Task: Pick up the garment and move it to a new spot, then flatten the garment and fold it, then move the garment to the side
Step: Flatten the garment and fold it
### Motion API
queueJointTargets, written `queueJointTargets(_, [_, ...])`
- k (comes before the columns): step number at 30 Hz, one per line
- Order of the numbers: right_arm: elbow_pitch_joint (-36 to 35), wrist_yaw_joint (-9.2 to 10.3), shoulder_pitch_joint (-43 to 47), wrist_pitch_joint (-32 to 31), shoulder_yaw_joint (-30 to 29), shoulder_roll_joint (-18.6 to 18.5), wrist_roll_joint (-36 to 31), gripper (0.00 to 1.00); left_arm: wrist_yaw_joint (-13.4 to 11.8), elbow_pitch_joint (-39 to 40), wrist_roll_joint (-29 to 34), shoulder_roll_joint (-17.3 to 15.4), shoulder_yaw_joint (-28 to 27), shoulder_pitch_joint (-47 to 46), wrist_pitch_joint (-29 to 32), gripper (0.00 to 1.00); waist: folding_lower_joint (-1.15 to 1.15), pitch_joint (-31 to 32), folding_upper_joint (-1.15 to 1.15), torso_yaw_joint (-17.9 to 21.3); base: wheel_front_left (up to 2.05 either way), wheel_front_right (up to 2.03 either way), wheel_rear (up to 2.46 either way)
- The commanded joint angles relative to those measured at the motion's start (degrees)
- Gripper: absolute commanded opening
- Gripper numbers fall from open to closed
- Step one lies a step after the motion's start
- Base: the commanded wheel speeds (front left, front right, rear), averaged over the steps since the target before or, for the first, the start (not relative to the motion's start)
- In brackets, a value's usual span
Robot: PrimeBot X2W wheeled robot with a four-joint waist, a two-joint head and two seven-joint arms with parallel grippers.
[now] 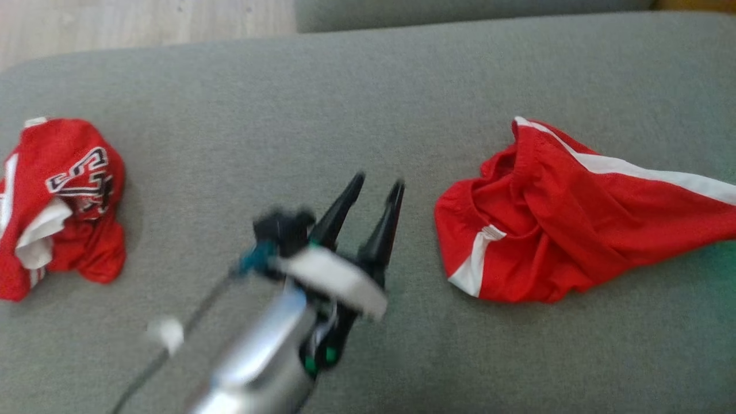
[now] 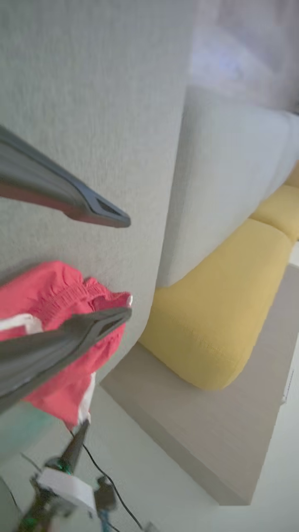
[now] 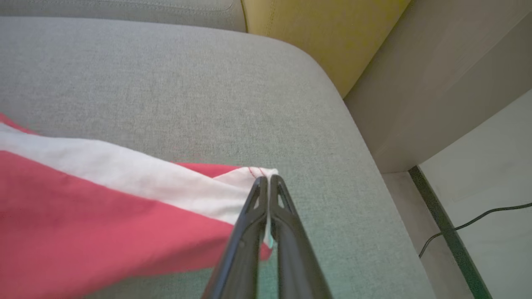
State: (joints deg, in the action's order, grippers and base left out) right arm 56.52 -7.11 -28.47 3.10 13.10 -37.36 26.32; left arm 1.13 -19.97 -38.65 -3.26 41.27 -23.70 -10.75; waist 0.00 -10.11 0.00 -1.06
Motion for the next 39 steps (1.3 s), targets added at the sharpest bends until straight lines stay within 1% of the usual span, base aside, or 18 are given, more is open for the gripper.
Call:
queueJointTargets(1, [-1.88, -0.37, 0.96, 0.38, 0.26, -1.25, -0.66, 0.0, 0.98, 0.51, -6.68, 0.38, 0.11, -5.59, 2.61, 1.0, 0.0, -1.87, 0.0, 1.54, 0.0, 0.0, 0.0])
queueJointTargets(3, [-2.8, -0.37, 1.02, 0.08, 0.02, -0.77, -1.14, 0.0, 1.41, -1.16, -17.01, 0.38, 2.81, -11.02, 7.14, 1.0, 0.0, -2.97, 0.0, 2.27, 0.0, 0.0, 0.0])
queueJointTargets(7, [-5.21, -0.37, 0.44, -0.81, 0.2, 0.5, -2.38, 0.0, -0.44, -5.09, -35.86, 0.38, 8.49, -20.37, 15.03, 1.0, 0.0, -5.21, 0.0, 4.29, 0.0, 0.0, 0.0])
queueJointTargets(8, [-5.9, -0.37, 0.15, -1.08, 0.32, 0.92, -2.71, 0.0, -0.91, -6.01, -39.87, 0.38, 9.65, -22.21, 15.96, 1.0, 0.0, -5.71, 0.0, 4.95, 0.0, 0.0, 0.0])
queueJointTargets(11, [-7.94, -0.37, -0.57, -1.75, 0.84, 1.95, -3.56, 0.0, -1.18, -7.48, -51.24, 0.38, 12.91, -26.62, 17.91, 1.0, 0.0, -7.17, 0.0, 6.85, 0.0, 0.0, 0.0])
queueJointTargets(13, [-9.22, -0.37, -0.84, -2.01, 1.04, 2.29, -3.97, 0.0, -1.35, -8.18, -57.3, 0.38, 14.96, -29.47, 18.1, 1.0, 0.0, -8.16, 0.0, 7.77, 0.0, 0.0, 0.0])
queueJointTargets(15, [-10.23, -0.37, -1.22, -2.0, 1.39, 2.46, -4.24, 0.0, -1.6, -9.2, -62.05, 0.38, 17.05, -32.23, 17.78, 1.0, 0.0, -9.04, 0.0, 8.66, 0.0, 0.0, 0.0])
queueJointTargets(16, [-11.22, -0.37, -1.83, -1.96, 1.99, 2.81, -4.59, 0.0, -1.78, -10.69, -65.53, 0.38, 19.02, -34.75, 16.91, 1.0, 0.0, -9.79, 0.0, 9.69, 0.0, 0.0, 0.0])
queueJointTargets(20, [-12.66, -0.37, -2.99, -1.42, 2.83, 3.54, -5.18, 0.0, -1.54, -13.53, -70.59, 0.38, 22.67, -38.92, 15.37, 1.0, 0.0, -11.08, 0.0, 11.54, 0.0, 0.0, 0.0])
queueJointTargets(21, [-12.66, -0.37, -2.99, -1.42, 2.83, 3.54, -5.18, 0.0, -1.54, -13.53, -70.59, 0.38, 22.67, -38.92, 15.37, 1.0, 0.0, -11.08, 0.0, 11.54, 0.0, 0.0, 0.0])
queueJointTargets(24, [-13.1, -0.37, -3.65, -0.8, 3.39, 4.12, -5.34, 0.0, -1.26, -15.2, -73.34, 0.38, 25.31, -41.45, 14.82, 1.0, 0.0, -11.94, 0.0, 12.69, 0.0, 0.0, 0.0])
queueJointTargets(28, [-13.36, -0.37, -4.05, 0.14, 4.02, 4.81, -5.47, 0.0, -1.13, -17.63, -75.28, 0.38, 28.29, -44.17, 13.79, 1.0, 0.0, -12.97, 0.0, 14.11, 0.0, 0.0, 0.0])
queueJointTargets(32, [-13.73, -0.37, -4.62, 0.83, 4.78, 5.45, -5.44, 0.0, -0.64, -19.53, -76.99, 0.38, 29.73, -45.93, 12.94, 1.0, 0.0, -13.99, 0.0, 15.49, 0.0, 0.0, 0.0])
queueJointTargets(39, [-13.89, -0.37, -5.43, 1.9, 5.54, 5.94, -5.28, 0.0, 0.18, -20.74, -79.46, 0.38, 31.18, -47.87, 13.48, 1.0, 0.0, -15.35, 0.0, 17.48, 0.0, 0.0, 0.0])
